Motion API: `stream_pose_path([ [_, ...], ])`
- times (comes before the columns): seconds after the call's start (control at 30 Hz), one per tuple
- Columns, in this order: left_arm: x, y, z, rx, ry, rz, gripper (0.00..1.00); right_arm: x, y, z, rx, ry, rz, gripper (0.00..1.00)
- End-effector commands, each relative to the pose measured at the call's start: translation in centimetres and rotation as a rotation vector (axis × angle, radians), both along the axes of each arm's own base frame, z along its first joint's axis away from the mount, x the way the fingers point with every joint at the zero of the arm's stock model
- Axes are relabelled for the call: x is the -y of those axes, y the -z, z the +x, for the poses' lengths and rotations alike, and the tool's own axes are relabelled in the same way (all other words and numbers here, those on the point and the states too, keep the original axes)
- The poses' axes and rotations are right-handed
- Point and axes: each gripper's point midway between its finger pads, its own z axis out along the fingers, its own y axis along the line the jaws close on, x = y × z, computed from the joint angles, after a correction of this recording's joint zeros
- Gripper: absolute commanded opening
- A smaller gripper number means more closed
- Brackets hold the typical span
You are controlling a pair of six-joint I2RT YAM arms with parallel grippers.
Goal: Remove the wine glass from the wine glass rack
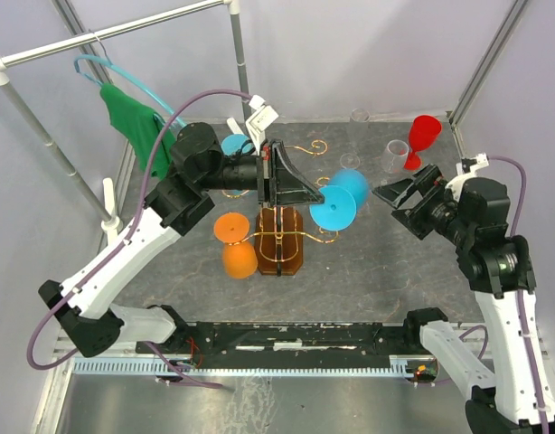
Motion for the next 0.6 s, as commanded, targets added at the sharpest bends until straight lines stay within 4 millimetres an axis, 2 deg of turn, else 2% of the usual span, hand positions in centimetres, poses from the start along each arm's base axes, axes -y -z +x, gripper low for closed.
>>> stream_pose_path([
  [0.0,-1.6,-1.0,-1.3,0.245,0.005,-0.015,0.03,-2.2,-4.3,-1.2,0.032,-0.024,0.299,1.0],
  [0.2,-2.2,0.7,-1.4,0.354,-0.003,0.013,0.03,-4.8,-5.1,-0.4,-0.027,-0.099,0.745,1.0],
  [0.3,-2.3,0.6,-1.6,0.396,0.008,0.002,0.03,-5.4,-5.5,-0.7,-0.057,-0.145,0.78,1.0],
  [0.43,-2.1,0.5,-1.7,0.427,0.039,-0.007,0.03,-5.6,-8.2,-1.0,-0.028,-0.188,0.85,1.0],
  [0.57,-1.7,0.7,-1.7,0.434,0.074,-0.012,0.03,-6.0,-9.3,-1.1,-0.039,-0.223,0.896,1.0],
])
